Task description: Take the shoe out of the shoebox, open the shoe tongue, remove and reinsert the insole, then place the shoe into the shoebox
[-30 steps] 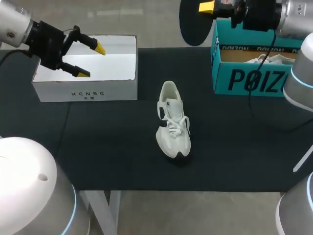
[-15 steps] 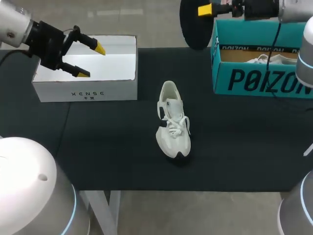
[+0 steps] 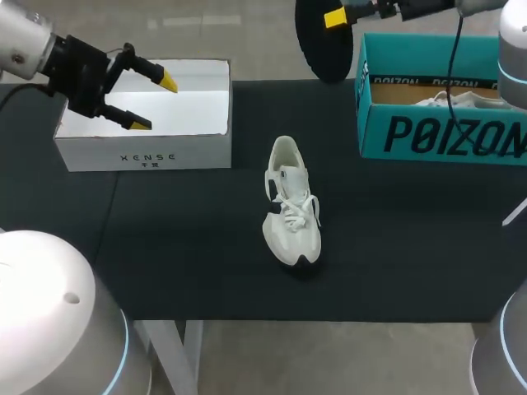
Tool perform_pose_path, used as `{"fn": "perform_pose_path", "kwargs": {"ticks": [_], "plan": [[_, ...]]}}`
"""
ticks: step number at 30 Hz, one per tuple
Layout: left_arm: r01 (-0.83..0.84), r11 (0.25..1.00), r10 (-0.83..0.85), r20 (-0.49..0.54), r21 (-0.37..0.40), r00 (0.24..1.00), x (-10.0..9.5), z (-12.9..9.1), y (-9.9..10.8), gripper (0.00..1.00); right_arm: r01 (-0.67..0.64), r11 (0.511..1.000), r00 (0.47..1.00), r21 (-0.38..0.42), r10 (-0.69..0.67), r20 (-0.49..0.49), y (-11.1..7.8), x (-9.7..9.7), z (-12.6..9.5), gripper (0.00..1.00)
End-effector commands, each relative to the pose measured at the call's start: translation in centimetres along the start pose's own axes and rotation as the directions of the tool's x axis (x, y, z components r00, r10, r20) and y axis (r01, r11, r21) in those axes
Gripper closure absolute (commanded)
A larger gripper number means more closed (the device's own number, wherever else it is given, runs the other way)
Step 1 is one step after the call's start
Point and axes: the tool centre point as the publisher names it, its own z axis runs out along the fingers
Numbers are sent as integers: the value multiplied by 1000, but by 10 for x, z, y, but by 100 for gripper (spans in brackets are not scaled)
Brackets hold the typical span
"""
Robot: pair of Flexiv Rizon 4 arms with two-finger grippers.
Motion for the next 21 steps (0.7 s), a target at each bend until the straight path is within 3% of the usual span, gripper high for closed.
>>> {"fn": "perform_pose_path", "kwargs": {"ticks": [1,3,6,16,21], "plan": [[0,1000,0,-4,0,1000,0,0,0,0,22,999,1000,33,-23,18,0,-4,4,100],[0,1000,0,-4,0,1000,0,0,0,0,62,992,997,109,-68,47,-3,-13,15,100],[0,1000,0,-4,0,1000,0,0,0,0,68,990,995,126,-77,68,-9,-23,26,100],[0,1000,0,-4,0,1000,0,0,0,0,70,996,993,60,-75,92,-32,-46,55,100],[0,1000,0,-4,0,1000,0,0,0,0,80,995,990,60,-87,115,-54,-54,71,100]]}}
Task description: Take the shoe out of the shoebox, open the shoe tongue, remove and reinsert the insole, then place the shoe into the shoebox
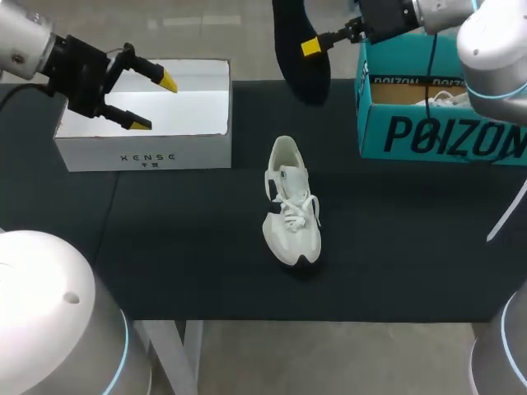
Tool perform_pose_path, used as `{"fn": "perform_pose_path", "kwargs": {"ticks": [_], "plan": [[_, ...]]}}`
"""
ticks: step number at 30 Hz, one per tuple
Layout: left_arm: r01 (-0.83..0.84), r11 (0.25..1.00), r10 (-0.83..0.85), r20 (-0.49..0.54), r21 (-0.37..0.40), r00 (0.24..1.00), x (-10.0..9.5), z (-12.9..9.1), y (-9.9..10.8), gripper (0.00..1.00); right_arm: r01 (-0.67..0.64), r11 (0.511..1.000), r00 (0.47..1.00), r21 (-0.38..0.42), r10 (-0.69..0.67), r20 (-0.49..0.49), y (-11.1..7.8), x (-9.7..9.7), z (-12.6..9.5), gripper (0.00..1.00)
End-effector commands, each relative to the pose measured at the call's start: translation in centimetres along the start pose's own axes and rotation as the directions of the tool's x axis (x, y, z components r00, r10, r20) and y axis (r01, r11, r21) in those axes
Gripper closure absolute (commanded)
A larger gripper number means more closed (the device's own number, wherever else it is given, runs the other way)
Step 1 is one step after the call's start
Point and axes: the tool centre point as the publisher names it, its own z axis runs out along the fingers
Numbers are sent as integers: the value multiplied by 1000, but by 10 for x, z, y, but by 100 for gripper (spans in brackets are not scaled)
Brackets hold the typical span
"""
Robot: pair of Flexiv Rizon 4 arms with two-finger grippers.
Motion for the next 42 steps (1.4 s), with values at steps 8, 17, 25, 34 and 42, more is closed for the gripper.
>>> {"fn": "perform_pose_path", "kwargs": {"ticks": [8,17,25,34,42], "plan": [[0,1000,0,-4,0,1000,0,0,0,0,-33,999,999,-7,33,16,-25,1,20,100],[0,1000,0,-4,0,1000,0,0,0,0,-33,999,999,-7,33,16,-25,1,20,100],[0,1000,0,-4,0,1000,0,0,0,0,-51,997,998,-57,53,40,-38,-4,37,100],[0,1000,0,-4,0,1000,0,0,0,0,-50,997,995,-56,54,85,-66,-15,60,100],[0,1000,0,-4,0,1000,0,0,0,0,-51,990,991,-128,66,113,-83,-34,69,100]]}}
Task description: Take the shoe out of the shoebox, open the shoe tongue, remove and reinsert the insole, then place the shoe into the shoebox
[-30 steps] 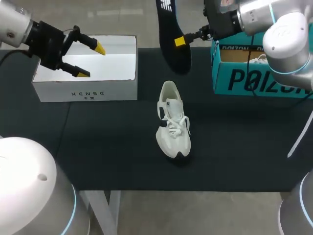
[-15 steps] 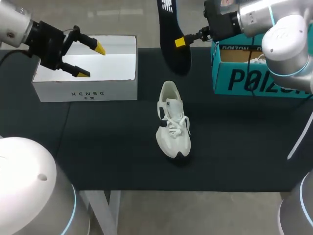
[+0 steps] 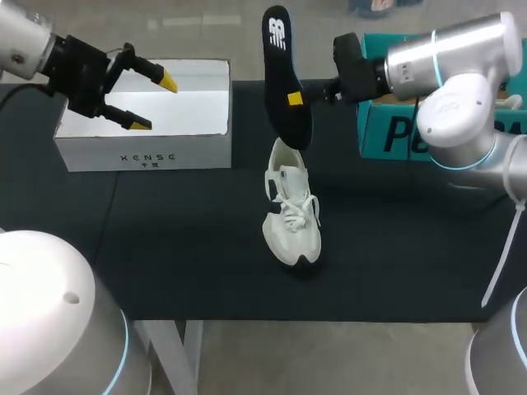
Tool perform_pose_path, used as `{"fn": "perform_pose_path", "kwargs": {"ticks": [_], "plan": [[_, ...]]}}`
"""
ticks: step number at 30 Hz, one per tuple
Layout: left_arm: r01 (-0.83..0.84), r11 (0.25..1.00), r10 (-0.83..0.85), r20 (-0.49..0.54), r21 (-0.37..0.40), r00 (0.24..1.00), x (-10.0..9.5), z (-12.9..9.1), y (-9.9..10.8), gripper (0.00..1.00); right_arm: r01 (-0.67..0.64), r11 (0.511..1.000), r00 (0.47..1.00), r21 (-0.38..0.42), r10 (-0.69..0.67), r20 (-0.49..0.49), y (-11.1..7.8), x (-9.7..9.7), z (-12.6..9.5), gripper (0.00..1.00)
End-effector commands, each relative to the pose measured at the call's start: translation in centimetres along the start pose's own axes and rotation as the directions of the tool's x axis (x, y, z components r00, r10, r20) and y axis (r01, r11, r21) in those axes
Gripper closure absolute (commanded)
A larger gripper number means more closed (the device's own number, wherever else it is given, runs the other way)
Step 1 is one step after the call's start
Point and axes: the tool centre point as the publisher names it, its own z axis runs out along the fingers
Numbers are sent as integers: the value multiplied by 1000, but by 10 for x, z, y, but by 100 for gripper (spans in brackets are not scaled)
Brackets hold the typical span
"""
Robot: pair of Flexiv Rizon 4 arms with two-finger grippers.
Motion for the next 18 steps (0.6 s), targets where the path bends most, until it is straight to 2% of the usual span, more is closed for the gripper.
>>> {"fn": "perform_pose_path", "kwargs": {"ticks": [1,7,18], "plan": [[0,1000,0,-4,0,1000,0,0,0,0,-8,999,1000,-53,8,-1,-13,-7,12,100],[0,1000,0,-4,0,1000,0,0,0,0,-44,997,999,-66,44,-3,-28,-10,29,100],[0,1000,0,-4,0,1000,0,0,0,0,-72,997,997,-37,72,-17,-45,-18,46,100]]}}
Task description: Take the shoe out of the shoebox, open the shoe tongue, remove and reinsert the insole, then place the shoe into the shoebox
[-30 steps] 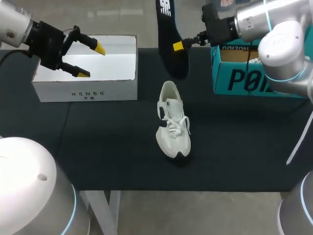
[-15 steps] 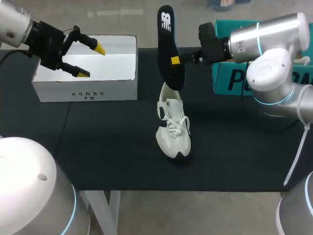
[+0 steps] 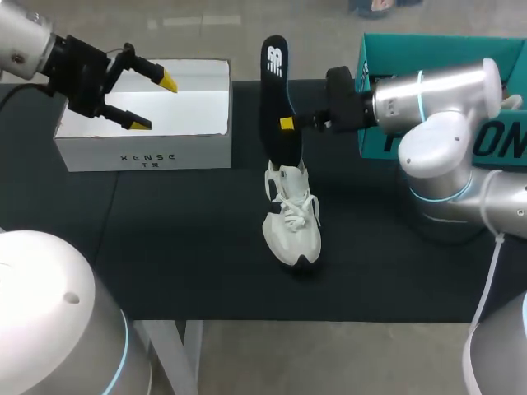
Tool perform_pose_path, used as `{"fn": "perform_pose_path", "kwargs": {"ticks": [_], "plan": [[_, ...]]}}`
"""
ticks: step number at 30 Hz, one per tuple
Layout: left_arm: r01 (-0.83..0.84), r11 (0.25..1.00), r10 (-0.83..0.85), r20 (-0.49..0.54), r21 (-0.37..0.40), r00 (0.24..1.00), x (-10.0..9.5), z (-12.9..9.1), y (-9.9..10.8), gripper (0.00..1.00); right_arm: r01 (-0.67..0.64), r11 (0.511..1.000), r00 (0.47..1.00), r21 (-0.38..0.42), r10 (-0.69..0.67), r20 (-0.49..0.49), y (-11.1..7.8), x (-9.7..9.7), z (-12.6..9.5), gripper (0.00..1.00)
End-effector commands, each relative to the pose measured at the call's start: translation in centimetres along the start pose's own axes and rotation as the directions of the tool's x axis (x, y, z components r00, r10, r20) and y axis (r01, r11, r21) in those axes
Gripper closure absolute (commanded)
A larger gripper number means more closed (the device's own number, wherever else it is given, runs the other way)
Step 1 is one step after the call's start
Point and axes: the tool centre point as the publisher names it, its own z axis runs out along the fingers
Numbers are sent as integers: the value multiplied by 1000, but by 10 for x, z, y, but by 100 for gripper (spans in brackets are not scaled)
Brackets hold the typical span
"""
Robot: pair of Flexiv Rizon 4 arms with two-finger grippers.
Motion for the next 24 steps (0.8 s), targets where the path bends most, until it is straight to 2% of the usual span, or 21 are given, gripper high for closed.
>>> {"fn": "perform_pose_path", "kwargs": {"ticks": [1,10,24], "plan": [[0,1000,0,-4,0,1000,0,0,0,0,-15,1000,1000,-5,15,-5,-2,-7,8,100],[0,1000,0,-4,0,1000,0,0,0,0,-61,998,998,-23,61,-19,-16,-22,13,100],[0,1000,0,-4,0,1000,0,0,0,0,-153,988,988,34,153,-17,-72,-18,16,100]]}}
